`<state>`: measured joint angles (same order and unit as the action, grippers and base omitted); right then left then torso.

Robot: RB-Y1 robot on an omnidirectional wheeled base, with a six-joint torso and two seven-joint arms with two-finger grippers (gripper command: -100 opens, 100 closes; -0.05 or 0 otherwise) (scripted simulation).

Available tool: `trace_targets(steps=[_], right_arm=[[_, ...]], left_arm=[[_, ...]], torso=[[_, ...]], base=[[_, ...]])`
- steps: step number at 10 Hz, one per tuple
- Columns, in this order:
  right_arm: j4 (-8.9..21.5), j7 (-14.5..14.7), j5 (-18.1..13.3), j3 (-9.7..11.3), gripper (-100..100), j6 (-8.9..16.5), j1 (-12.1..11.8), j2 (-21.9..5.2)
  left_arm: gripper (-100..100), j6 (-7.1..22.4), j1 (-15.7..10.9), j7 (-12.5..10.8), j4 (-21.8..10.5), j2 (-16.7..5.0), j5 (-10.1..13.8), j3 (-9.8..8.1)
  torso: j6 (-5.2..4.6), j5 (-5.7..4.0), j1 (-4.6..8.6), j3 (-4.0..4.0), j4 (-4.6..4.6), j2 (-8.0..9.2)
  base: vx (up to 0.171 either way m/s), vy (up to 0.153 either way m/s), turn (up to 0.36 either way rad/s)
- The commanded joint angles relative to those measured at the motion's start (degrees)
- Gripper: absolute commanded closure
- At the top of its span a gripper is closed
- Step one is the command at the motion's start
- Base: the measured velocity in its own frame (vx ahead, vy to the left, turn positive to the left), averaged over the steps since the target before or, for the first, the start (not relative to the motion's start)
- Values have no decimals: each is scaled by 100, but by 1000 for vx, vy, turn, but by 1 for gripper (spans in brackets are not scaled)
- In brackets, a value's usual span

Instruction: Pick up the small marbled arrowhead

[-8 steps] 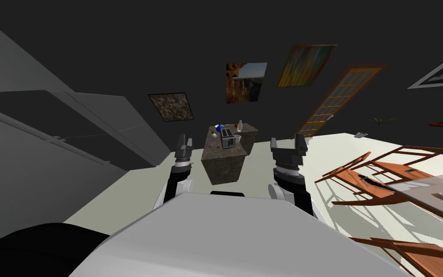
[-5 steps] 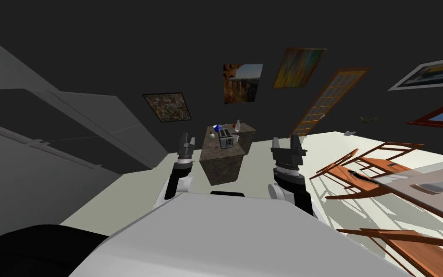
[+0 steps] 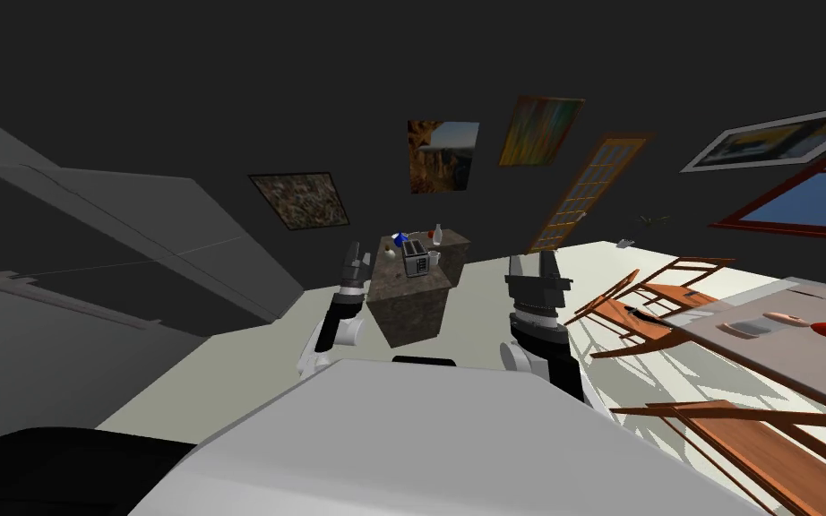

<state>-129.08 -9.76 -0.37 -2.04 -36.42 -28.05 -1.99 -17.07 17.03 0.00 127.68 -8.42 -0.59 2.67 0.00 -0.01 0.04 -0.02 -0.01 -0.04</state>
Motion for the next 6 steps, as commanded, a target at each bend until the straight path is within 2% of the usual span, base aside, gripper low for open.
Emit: trace_targets(steps=[1, 2, 3, 4, 5, 6], right_arm=[[0, 0, 0, 0, 0, 0, 0, 0], [0, 0, 0, 0, 0, 0, 0, 0], [0, 0, 0, 0, 0, 0, 0, 0], [0, 0, 0, 0, 0, 0, 0, 0], [0, 0, 0, 0, 0, 0, 0, 0], [0, 0, 0, 0, 0, 0, 0, 0]], left_arm=[[-100, 243, -286, -4, -179, -127, 134, -15], [-100, 442, -462, 13, -327, -222, 246, 1], [-100, 479, -575, 13, -327, -222, 246, 1], [-100, 732, -771, 34, -491, -316, 364, 18], [-100, 733, -856, 34, -491, -316, 364, 18], [-100, 1004, -1052, 60, -671, -411, 487, 37]], torso=[[0, 0, 0, 0, 0, 0], [-2, 0, 0, 0, 0, -1], [-2, 0, 2, -1, -1, -2], [1, 0, 0, -1, 0, -2], [-1, 0, 1, -1, -1, -2], [1, 0, -1, -1, 0, -1]], base=[[5, -9, -126], [8, -15, -201], [8, -8, -59], [10, -10, -109], [7, -4, -64], [7, -7, -123]])
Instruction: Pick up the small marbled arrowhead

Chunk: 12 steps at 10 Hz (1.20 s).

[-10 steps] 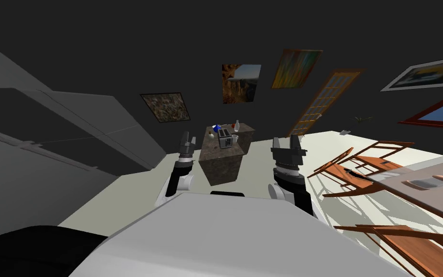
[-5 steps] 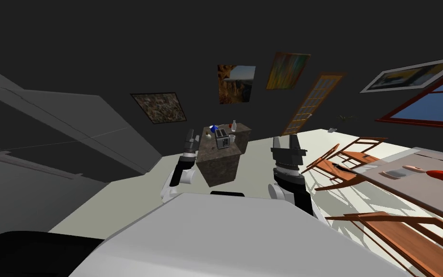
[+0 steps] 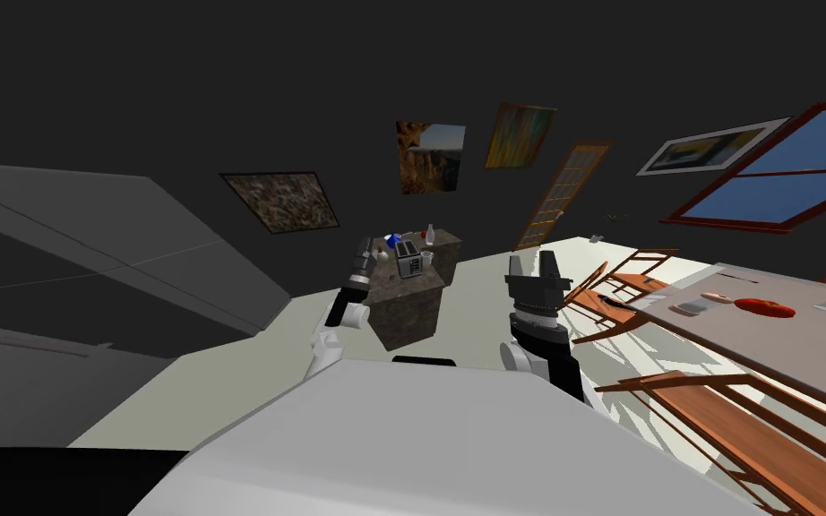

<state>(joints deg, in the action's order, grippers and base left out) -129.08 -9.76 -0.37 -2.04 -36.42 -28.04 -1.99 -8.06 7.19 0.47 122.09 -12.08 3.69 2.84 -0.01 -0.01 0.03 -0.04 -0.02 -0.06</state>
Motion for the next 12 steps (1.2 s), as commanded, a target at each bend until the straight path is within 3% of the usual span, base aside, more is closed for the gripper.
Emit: trace_targets(steps=[1, 2, 3, 6, 7, 12], right_arm=[[0, 0, 0, 0, 0, 0, 0, 0], [0, 0, 0, 0, 0, 0, -1, 0], [0, 0, 0, 0, 0, 0, 0, 0], [0, 0, 0, 0, 0, 0, -1, 0], [0, 0, 0, 0, 0, 0, 0, 0], [0, 0, 0, -1, 0, 0, -1, 0]], left_arm=[[-100, 104, -167, 13, -113, -45, 59, 20], [-100, 373, -392, 44, -310, -140, 186, 41], [-100, 392, -472, 44, -310, -140, 186, 41], [-100, 876, -993, 121, -756, -332, 448, 85], [-100, 1009, -1102, 121, -756, -332, 448, 85], [-100, 1828, -1906, 281, -1490, -622, 845, 163]], torso=[[0, 0, 0, 0, 0, 0], [3, 0, -1, 1, 0, 1], [1, 0, 0, 0, 0, 1], [3, 0, -2, 1, 0, 1], [1, 0, -1, 0, 0, 0], [5, 1, -3, 0, 0, 1]], base=[[7, -3, -73], [10, -5, -130], [7, -1, -71], [9, -2, -108], [8, 3, -67], [9, 5, -96]])
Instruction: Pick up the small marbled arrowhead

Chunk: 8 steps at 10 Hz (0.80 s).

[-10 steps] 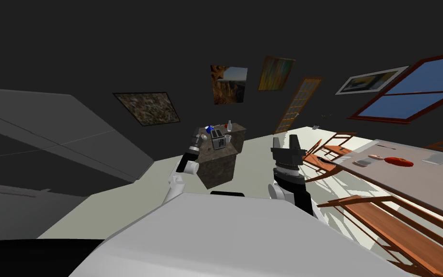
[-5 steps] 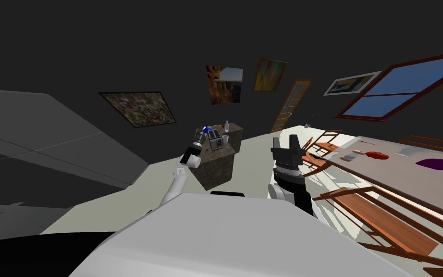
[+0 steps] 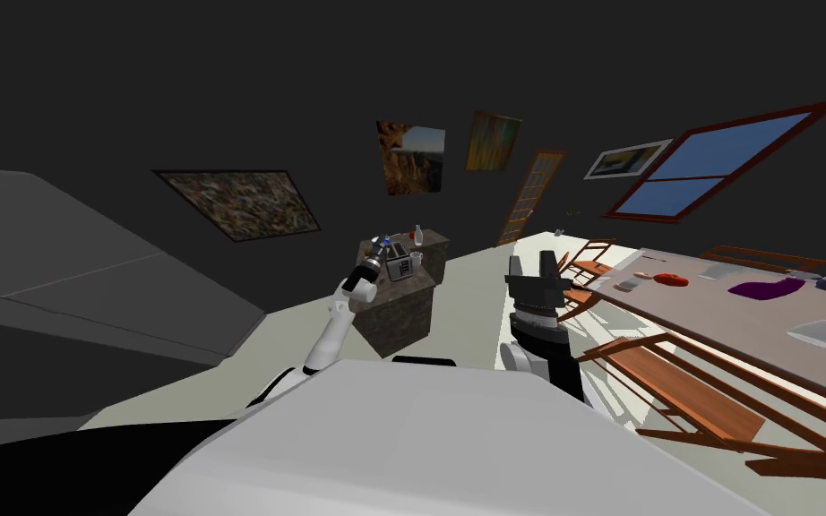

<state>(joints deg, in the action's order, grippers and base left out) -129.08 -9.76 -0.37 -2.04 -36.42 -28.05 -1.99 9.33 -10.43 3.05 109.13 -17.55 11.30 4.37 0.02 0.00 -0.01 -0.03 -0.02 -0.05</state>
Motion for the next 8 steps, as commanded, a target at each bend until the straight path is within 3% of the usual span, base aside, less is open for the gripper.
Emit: trace_targets(steps=[1, 4, 6, 7, 8], right_arm=[[0, 0, 0, 0, 0, 0, 0, 0], [0, 0, 0, 0, 0, 0, -1, 0], [0, 0, 0, 0, 0, 0, 0, 0], [0, 0, 0, 0, 0, 0, -1, 0], [0, 0, 0, 0, 0, 0, 0, 0]], left_arm=[[-100, 280, -286, 23, -257, -75, 84, 10], [-100, 808, -876, 162, -819, -261, 341, 67], [-100, 994, -932, 162, -873, -261, 341, 67], [-100, 1223, -1193, 241, -1142, -348, 465, 97], [-100, 1358, -1240, 241, -1204, -348, 465, 97]], torso=[[0, 0, 0, 0, 0, 0], [3, 1, -1, -1, 0, 0], [3, 1, -2, 0, 0, 1], [5, 1, -1, 2, 1, 4], [1, 0, 0, 1, 0, 3]], base=[[8, 11, -55], [9, 10, -77], [5, 10, -33], [6, 10, -82], [7, 14, -54]])
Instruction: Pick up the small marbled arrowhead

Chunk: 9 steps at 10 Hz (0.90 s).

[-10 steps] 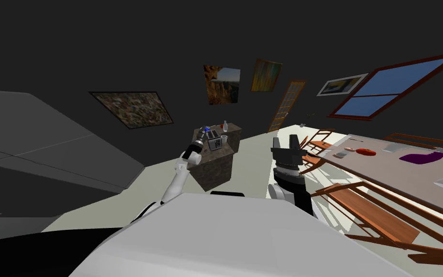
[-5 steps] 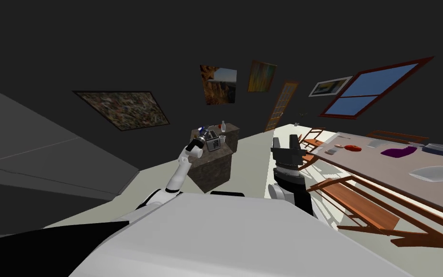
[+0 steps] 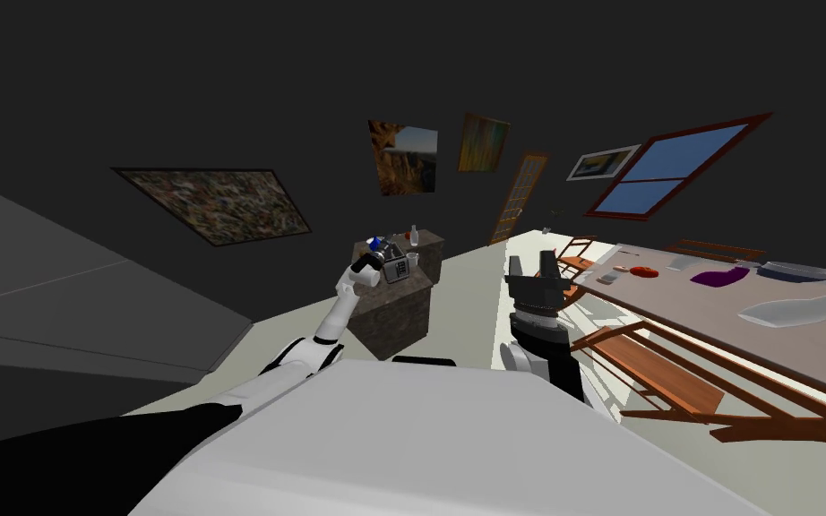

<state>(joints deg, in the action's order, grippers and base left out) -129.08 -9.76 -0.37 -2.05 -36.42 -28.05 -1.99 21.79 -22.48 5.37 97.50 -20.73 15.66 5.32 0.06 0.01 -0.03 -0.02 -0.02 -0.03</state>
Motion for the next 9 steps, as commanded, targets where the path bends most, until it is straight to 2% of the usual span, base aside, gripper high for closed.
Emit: trace_targets(steps=[1, 3, 4, 5, 6, 7, 8, 9], right_arm=[[0, 0, 0, 0, 0, 0, 0, 0], [0, 0, 0, 0, 0, 0, 0, 0], [0, 0, 0, 0, 0, 0, 0, 0], [0, 0, 0, 0, 0, 0, 0, 0], [0, 0, 0, 0, 0, 0, 0, 0], [0, 0, 0, 0, 0, 0, 0, 0], [0, 0, 0, 0, 0, 0, 0, 0], [0, 0, 0, 0, 0, 0, 0, 0]], left_arm=[[-100, 286, -286, 94, -286, -113, 150, 33], [-100, 479, -334, 94, -388, -113, 150, 33], [-100, 707, -580, 186, -630, -191, 266, 64], [-100, 844, -626, 186, -747, -191, 266, 64], [-100, 999, -863, 283, -964, -263, 379, 96], [-100, 1174, -907, 283, -1112, -263, 379, 96], [-100, 1348, -1151, 385, -1292, -331, 486, 128], [-100, 1527, -1178, 385, -1465, -331, 486, 128]], torso=[[0, 0, 0, 0, 0, 0], [0, 1, -2, 0, 0, 0], [1, 0, 1, 1, 0, 2], [-1, -1, 1, 0, 0, 0], [1, 1, -1, 0, 0, 0], [-1, 0, -2, 0, 0, 0], [1, 1, -2, 0, -1, 0], [0, 0, -2, 0, 0, -1]], base=[[10, 15, -81], [6, 13, -14], [7, 10, -65], [10, 16, -45], [8, 19, -64], [8, 18, -34], [10, 18, -45], [11, 15, -31]])
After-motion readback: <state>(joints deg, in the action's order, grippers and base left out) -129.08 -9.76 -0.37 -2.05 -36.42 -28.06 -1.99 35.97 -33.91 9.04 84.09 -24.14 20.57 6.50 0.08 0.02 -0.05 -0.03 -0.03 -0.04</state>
